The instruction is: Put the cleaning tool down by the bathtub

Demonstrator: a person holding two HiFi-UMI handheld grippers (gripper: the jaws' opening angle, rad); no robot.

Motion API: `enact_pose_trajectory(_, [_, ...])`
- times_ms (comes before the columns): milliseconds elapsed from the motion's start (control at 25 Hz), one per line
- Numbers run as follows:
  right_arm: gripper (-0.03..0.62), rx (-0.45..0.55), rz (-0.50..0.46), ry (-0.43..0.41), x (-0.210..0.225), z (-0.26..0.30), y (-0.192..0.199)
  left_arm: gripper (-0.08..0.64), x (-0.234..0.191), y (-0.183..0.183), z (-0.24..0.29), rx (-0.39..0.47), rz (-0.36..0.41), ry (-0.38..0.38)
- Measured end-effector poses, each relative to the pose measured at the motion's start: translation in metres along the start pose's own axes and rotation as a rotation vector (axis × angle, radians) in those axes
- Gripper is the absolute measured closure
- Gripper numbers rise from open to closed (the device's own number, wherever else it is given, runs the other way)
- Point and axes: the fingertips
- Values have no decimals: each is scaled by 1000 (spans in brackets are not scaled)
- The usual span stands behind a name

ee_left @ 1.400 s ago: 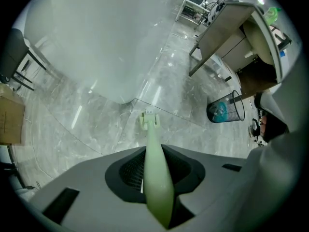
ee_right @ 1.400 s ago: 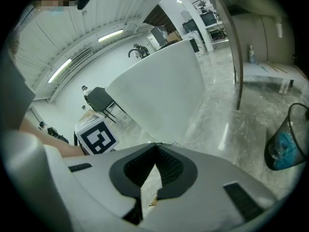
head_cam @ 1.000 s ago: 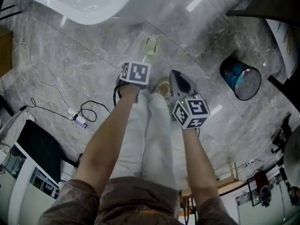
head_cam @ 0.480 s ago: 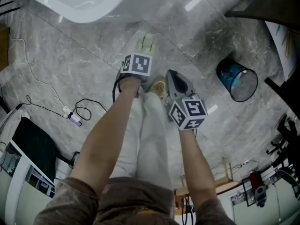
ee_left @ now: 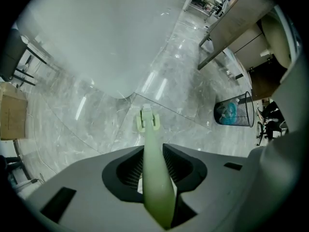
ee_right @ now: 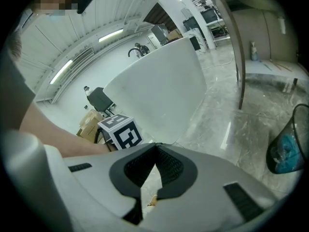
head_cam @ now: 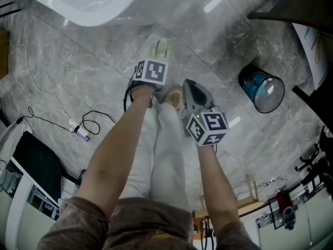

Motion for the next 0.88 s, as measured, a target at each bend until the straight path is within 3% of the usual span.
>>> enact_pose_trajectory(160, [592,2,0,1,-1,-2,1,383,2,-2,-3,35,6,-2])
enact_pose_trajectory(880, [592,30,-8,-2,-35,-15,-17,373,-7,0,-58,116,18,-26])
Point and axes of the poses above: the fingertips, and each gripper's own axes: z forward along the fingers, x to its right, y out of its underside, and after that the axes turned 15 degrees about z, right-handed
